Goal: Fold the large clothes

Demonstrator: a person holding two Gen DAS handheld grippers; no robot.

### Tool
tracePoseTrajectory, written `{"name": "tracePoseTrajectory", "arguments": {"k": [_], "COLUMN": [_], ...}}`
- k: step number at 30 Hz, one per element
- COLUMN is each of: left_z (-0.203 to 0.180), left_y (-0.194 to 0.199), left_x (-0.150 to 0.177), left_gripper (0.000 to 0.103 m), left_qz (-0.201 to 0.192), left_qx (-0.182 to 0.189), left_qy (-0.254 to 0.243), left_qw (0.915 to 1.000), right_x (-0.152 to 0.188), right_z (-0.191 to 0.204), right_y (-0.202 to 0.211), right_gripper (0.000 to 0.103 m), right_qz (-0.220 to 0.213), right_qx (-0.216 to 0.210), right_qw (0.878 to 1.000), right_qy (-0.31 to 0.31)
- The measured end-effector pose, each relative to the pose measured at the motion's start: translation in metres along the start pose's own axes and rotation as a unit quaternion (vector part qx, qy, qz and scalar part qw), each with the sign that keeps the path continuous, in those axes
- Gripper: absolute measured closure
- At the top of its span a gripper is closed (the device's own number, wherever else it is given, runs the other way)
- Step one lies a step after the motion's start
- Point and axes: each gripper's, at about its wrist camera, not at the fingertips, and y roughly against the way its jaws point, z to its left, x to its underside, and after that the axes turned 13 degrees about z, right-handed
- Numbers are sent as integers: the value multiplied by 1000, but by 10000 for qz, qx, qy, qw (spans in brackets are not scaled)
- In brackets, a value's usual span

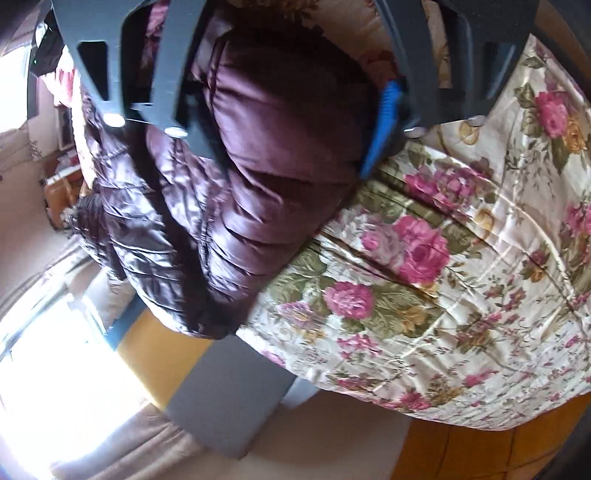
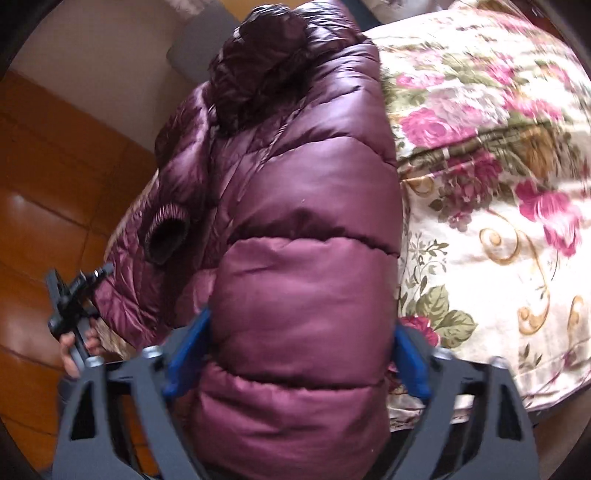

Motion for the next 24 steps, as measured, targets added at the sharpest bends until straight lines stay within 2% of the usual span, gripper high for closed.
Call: {"name": "tracePoseTrajectory", "arguments": {"k": [1,2,3,5,8,11,13,15,17,19,21,22,23,24], "left_z": [0,-1,-4,-11,-30,-46,-44,-36,-23,-14,-10,-8,-7,-6], "left_y": [2,5,10,20,40,51,49,42,35,33,45,52,63,78], "left_x": [3,7,12,22,48,88,124,165,186,199,200,194,192,186], "left_gripper": [59,66,72,76,80,81,81,81,81,65,30,22,16,16], "left_qz": [5,-6,-35,-72,-146,-88,97,291,466,549,507,429,279,41], "left_qx": [63,129,254,419,705,734,734,625,614,501,181,17,-181,-388], "left_qy": [-47,-85,-122,-177,-364,-623,-594,-485,-244,-79,4,7,-14,-45], "left_qw": [10000,9999,9996,9989,9967,9953,9955,9964,9967,9972,9986,9991,9994,9992], "right_x": [1,3,3,3,11,27,39,61,81,88,86,84,84,81], "right_z": [3,7,8,14,14,-8,-26,-46,-60,-67,-66,-65,-65,-63], "right_y": [4,12,19,39,80,105,102,87,69,61,68,75,83,96], "right_gripper": [58,66,70,82,86,87,87,87,87,86,74,53,39,34], "right_qz": [-20,-83,-125,-284,-642,-717,-561,-210,55,97,2,-110,-241,-455], "right_qx": [33,68,99,197,448,619,671,738,833,826,890,980,1074,1200], "right_qw": [9999,9996,9992,9977,9932,9923,9942,9961,9959,9963,9959,9949,9937,9915], "right_qy": [128,272,361,578,860,796,627,446,337,207,184,192,205,226]}}
